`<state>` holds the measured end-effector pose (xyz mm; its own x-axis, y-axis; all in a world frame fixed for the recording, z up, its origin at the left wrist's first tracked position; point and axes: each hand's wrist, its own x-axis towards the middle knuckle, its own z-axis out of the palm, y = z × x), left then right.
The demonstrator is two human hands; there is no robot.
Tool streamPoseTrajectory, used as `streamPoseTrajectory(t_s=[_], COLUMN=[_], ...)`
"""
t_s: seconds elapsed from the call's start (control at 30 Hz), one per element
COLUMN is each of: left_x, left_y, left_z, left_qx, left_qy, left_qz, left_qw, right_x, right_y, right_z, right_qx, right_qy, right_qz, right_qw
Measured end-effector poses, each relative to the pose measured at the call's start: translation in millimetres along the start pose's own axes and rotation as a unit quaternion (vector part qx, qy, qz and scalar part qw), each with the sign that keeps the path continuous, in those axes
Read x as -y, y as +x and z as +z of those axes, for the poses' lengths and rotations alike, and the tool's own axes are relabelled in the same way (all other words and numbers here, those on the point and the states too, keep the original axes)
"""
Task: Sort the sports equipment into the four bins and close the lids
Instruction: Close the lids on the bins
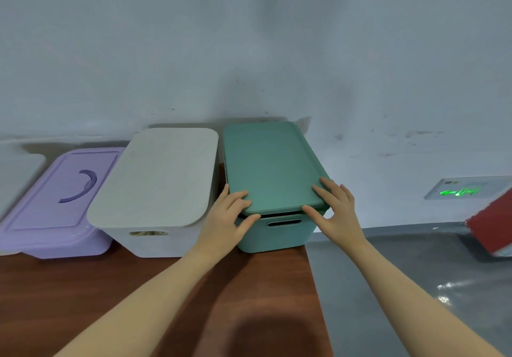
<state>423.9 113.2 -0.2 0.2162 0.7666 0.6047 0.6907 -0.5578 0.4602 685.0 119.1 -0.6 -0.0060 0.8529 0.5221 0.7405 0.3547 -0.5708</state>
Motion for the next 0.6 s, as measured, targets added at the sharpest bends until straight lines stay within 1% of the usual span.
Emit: streamPoseTrajectory(t_s=[0.07, 0.2, 0.33, 0.43, 0.5, 0.6], left_x=[3.1, 1.8, 3.9, 9.7, 11.3, 15.3], left_y=[-8.4, -13.2, -11.0, -16.7, -17.3, -15.1], left_z=[3.0, 4.4, 4.9, 3.3, -0.1, -5.2], left_qx=[0.008, 0.017, 0.021, 0.032, 0.036, 0.046], left_qy=[0.010, -0.003, 0.015, 0.050, 0.054, 0.056], left_qz=[0.003, -0.013, -0.001, -0.009, -0.013, -0.007], left_qw=[1.000, 1.000, 1.000, 0.998, 0.998, 0.997], right_x=[-3.4, -3.3, -4.2, 0.3, 4.9, 10.7], right_y=[-6.1, -13.1, -15.2, -15.3, -14.9, -15.6], right_z=[2.3, 4.1, 3.9, 6.1, 8.6, 12.6], right_qx=[0.019, 0.051, 0.070, 0.062, 0.041, 0.024], right_qy=[-0.005, 0.003, 0.018, 0.008, -0.004, -0.013], right_qz=[0.004, 0.034, 0.063, 0.045, 0.028, 0.028], right_qw=[1.000, 0.998, 0.995, 0.997, 0.999, 0.999])
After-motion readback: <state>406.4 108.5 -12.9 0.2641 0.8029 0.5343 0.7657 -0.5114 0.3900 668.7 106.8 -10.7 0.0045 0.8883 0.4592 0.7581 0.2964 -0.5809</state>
